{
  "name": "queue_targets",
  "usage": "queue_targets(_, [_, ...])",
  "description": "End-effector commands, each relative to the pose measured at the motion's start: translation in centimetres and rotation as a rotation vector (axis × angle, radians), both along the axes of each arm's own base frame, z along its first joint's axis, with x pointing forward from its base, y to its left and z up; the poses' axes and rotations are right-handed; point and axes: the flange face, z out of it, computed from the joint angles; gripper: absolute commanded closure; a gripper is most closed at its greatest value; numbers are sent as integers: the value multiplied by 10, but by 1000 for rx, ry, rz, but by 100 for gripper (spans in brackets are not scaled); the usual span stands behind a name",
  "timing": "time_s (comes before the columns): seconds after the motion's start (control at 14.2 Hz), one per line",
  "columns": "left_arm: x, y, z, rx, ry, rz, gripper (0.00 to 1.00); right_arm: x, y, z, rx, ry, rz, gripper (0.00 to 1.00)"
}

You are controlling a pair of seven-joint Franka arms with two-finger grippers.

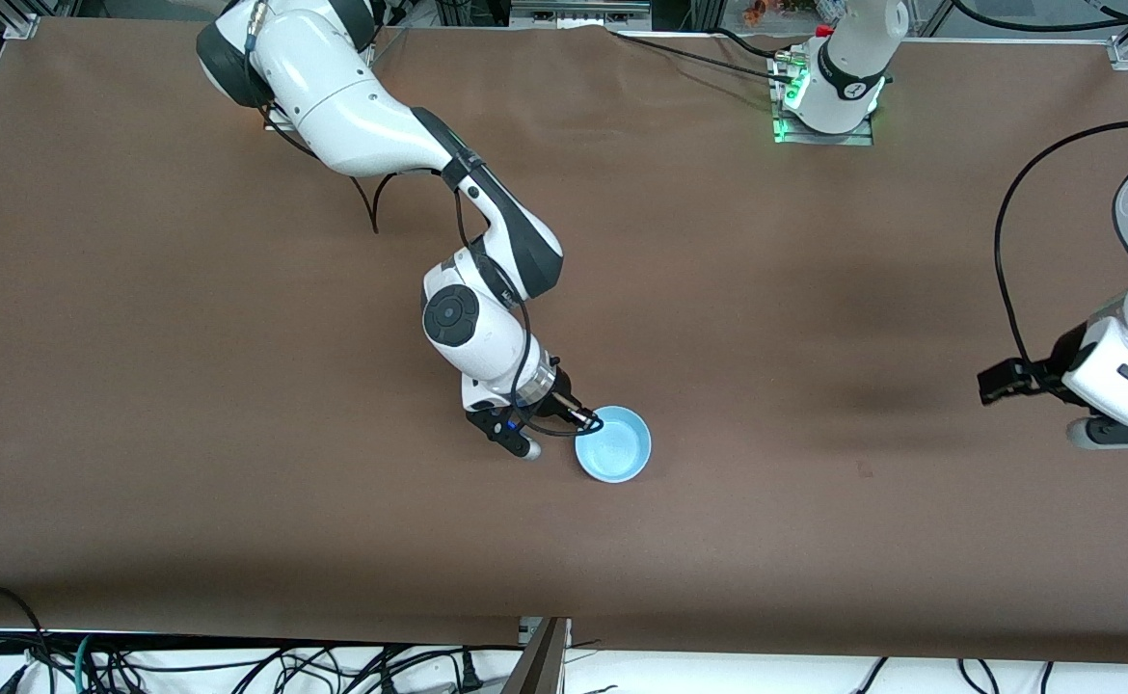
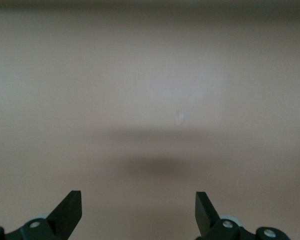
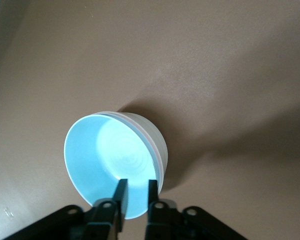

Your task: Stack pink and blue bowls on white bowl

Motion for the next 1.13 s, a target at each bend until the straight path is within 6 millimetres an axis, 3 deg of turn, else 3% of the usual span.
queue_targets(0.0, [-24,-4,-6,18,188,3,0,3,-2,9,7,6,6,67])
queue_targets(0.07, [-33,-1,-5,23,246,9,0,6,-7,17,5,11,6,61])
queue_targets(0.14, [-37,0,-2,25,268,7,0,8,-13,27,-5,15,31,49])
queue_targets(0.21, [-36,0,-10,26,279,19,0,14,-24,50,-26,2,84,33])
queue_targets(0.28, [-32,1,-17,21,280,18,0,20,-40,67,-49,-8,141,0])
queue_targets(0.35, [-26,10,-29,14,281,30,0,26,-56,80,-69,-15,182,0])
queue_targets(0.42, [-19,16,-30,18,233,33,0,35,-90,100,-105,6,194,0])
queue_targets(0.57, [-5,30,-23,18,111,47,0,40,-148,137,-154,83,231,0])
queue_targets(0.71, [2,35,-8,11,40,55,0,30,-214,187,-195,149,351,0])
queue_targets(0.85, [7,36,20,10,-19,63,0,6,-279,230,-230,147,464,0])
queue_targets(1.06, [7,35,50,2,-71,64,0,-54,-348,272,-239,136,508,0])
